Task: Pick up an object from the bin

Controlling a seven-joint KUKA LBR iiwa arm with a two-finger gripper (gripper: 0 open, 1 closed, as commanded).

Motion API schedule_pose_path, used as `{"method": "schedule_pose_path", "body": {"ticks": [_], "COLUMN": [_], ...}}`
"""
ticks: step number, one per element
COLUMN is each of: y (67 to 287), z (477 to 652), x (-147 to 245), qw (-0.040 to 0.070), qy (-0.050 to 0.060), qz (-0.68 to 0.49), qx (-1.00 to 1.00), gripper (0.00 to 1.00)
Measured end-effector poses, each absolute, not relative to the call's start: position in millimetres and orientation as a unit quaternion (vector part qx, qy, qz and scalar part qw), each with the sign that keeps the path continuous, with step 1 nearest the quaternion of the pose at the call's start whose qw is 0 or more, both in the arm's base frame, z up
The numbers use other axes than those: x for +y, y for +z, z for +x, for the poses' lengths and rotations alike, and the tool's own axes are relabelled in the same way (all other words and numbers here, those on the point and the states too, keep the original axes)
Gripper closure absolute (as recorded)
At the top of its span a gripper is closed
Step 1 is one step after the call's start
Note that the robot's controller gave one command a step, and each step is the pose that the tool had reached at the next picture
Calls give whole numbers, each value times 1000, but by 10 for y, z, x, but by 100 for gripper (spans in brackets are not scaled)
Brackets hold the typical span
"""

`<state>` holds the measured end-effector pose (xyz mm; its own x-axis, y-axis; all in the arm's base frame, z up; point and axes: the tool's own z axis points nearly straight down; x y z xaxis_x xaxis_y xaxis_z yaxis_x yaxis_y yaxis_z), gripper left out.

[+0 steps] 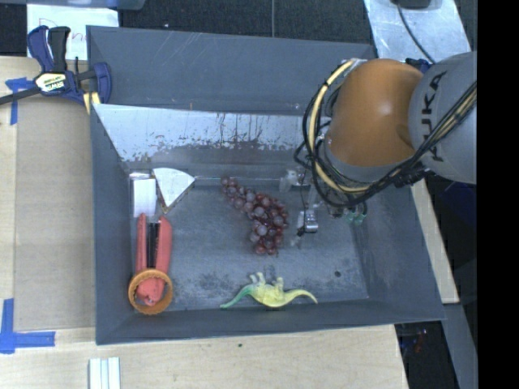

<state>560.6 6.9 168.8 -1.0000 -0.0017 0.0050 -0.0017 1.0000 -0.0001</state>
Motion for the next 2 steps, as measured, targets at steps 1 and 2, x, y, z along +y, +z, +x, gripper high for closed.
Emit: {"method": "schedule_pose_path", "body": {"ticks": [1, 2], "y": [1736, 1602], "z": [5624, 5730], "x": [70, 162], "qw": [-2, -4], "qy": [0, 1], "qz": [1, 147], "qx": [-1000, -989], "gripper": [0, 0]}}
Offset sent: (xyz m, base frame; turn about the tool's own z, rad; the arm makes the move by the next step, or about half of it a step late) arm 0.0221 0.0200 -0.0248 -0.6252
